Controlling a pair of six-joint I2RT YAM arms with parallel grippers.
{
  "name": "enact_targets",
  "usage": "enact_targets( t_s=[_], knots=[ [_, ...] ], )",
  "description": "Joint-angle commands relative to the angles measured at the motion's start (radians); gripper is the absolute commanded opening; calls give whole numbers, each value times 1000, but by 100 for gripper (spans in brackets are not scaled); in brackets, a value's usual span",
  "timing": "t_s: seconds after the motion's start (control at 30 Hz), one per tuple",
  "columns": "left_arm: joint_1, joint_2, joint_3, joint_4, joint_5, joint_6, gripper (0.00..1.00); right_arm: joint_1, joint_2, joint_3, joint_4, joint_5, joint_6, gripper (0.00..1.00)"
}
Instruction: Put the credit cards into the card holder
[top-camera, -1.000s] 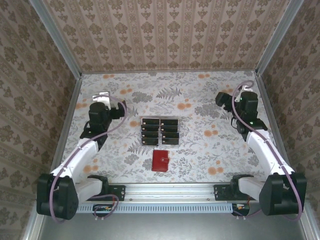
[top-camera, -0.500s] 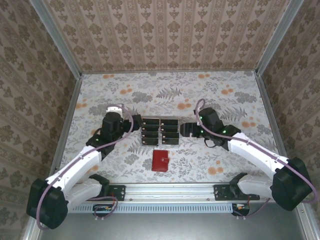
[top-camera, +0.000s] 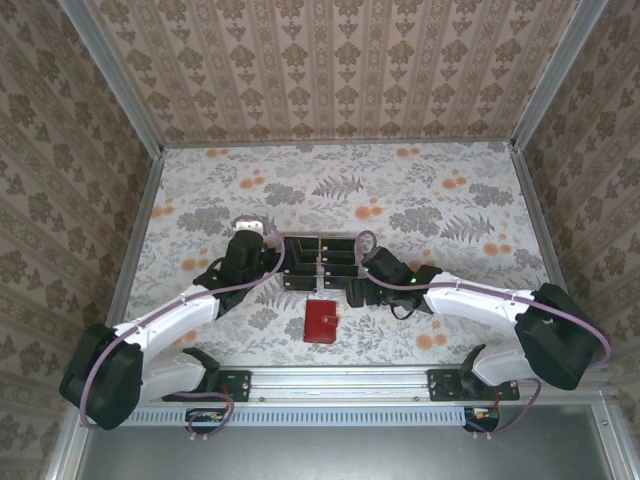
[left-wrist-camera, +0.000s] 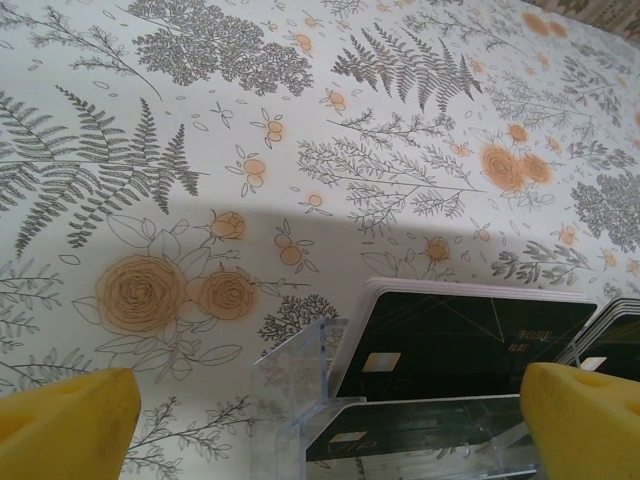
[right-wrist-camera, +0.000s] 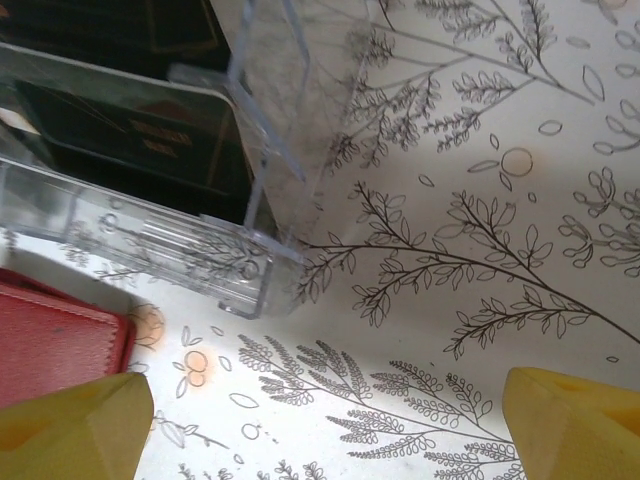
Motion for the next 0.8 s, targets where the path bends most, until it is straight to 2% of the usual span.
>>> enact_targets(
  t_s=[0.0, 0.43, 0.77],
  knots=[
    [-8, 30, -23, 84, 9, -62, 100, 11, 53, 43, 2, 71, 33, 92],
    [-30, 212, 39, 223, 88, -87, 100, -6, 136, 62, 6, 208, 127, 93],
    [-56, 400, 183, 302, 149, -84, 100, -86, 57, 4, -18, 273, 199, 93]
  ],
)
